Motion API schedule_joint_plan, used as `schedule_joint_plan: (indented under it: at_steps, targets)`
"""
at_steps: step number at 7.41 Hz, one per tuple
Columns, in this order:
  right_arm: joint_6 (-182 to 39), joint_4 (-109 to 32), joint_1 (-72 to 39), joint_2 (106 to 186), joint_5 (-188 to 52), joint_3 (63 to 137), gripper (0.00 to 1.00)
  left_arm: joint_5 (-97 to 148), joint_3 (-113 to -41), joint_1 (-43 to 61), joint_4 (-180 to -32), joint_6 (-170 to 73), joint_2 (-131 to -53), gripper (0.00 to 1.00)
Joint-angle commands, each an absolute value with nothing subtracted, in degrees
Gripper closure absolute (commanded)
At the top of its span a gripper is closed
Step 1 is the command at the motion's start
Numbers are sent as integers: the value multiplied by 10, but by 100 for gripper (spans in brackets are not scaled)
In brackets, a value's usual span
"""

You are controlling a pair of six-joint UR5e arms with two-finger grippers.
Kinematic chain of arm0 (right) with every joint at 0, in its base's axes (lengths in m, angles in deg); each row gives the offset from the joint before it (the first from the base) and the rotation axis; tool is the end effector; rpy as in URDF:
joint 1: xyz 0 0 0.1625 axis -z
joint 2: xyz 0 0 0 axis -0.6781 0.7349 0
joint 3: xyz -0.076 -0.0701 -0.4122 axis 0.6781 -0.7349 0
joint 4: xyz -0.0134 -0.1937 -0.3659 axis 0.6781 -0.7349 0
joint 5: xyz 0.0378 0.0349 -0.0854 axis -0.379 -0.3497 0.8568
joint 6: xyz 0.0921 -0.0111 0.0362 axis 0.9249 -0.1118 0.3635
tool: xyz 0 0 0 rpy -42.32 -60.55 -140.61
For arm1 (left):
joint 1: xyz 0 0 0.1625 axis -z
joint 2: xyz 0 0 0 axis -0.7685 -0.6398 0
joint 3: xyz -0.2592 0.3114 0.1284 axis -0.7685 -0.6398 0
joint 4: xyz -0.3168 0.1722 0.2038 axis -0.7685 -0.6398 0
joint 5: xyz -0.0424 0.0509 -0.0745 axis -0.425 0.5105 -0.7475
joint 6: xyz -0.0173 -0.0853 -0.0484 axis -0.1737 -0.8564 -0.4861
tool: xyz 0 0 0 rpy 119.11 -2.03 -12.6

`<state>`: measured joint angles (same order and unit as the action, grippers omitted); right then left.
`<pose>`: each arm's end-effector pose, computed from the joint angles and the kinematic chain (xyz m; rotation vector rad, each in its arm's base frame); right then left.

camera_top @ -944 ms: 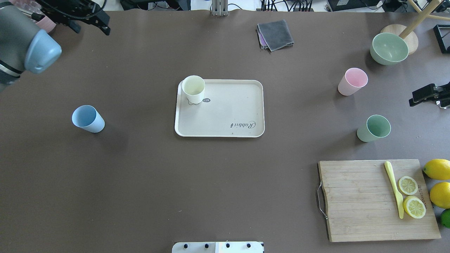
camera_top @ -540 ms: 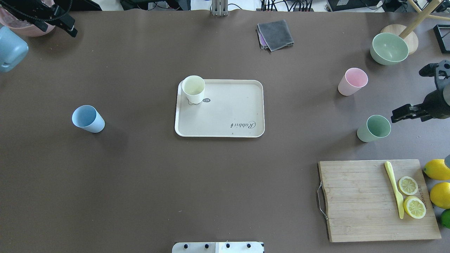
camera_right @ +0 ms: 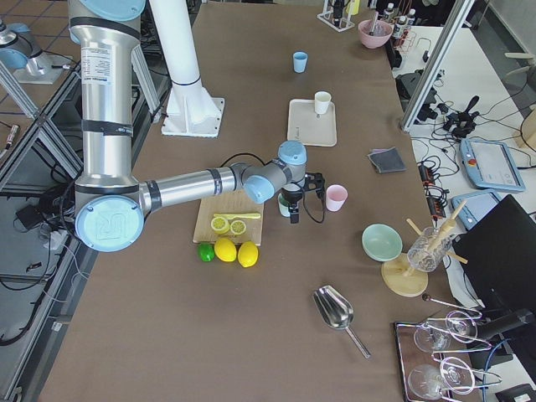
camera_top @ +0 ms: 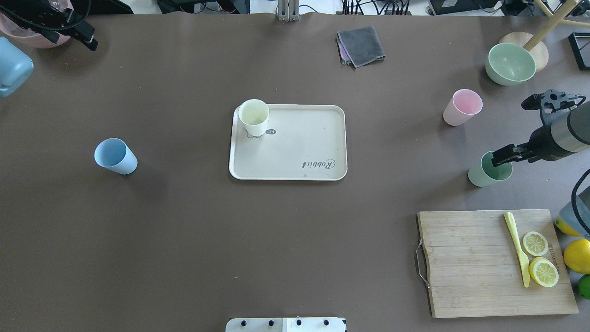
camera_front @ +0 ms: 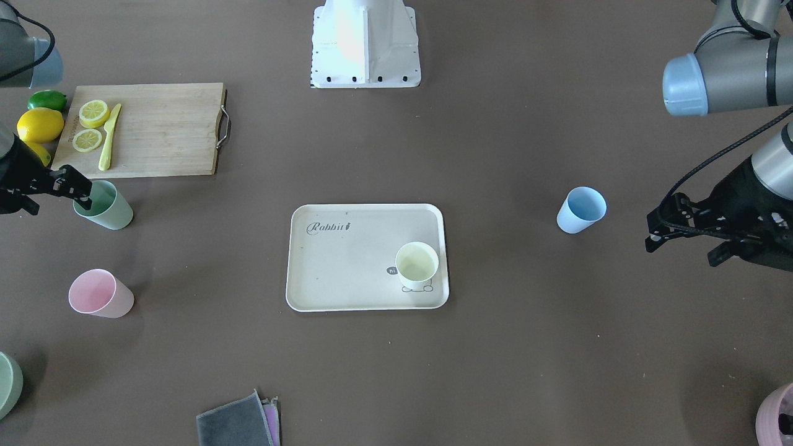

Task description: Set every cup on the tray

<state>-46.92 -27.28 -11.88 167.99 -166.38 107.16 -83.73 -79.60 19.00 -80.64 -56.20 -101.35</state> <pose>-0.2253 -0.4567 0.5491 0.1103 -0.7662 -0.0695 0.1710 -0.6431 0.3336 0.2594 0.8470 0.1752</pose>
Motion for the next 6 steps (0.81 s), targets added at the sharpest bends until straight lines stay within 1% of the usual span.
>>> schedule_joint_plan:
  at_steps: [1,2,3,6]
  targets:
    - [-469,-271,-90,1680,-1628,1069,15,-836,-796,189,-807,-562,-1013,3]
    - [-459,-272,-88,1679,-1629,1068,69,-836,-795,188,-807,-562,-1013,3]
    - [-458,-272,-88,1677,-1631,1068,100,-836,-795,188,-807,-563,-1013,3]
    - [-447,-276,-88,1660,-1643,1091,100,-836,-793,186,-807,-564,-1013,3]
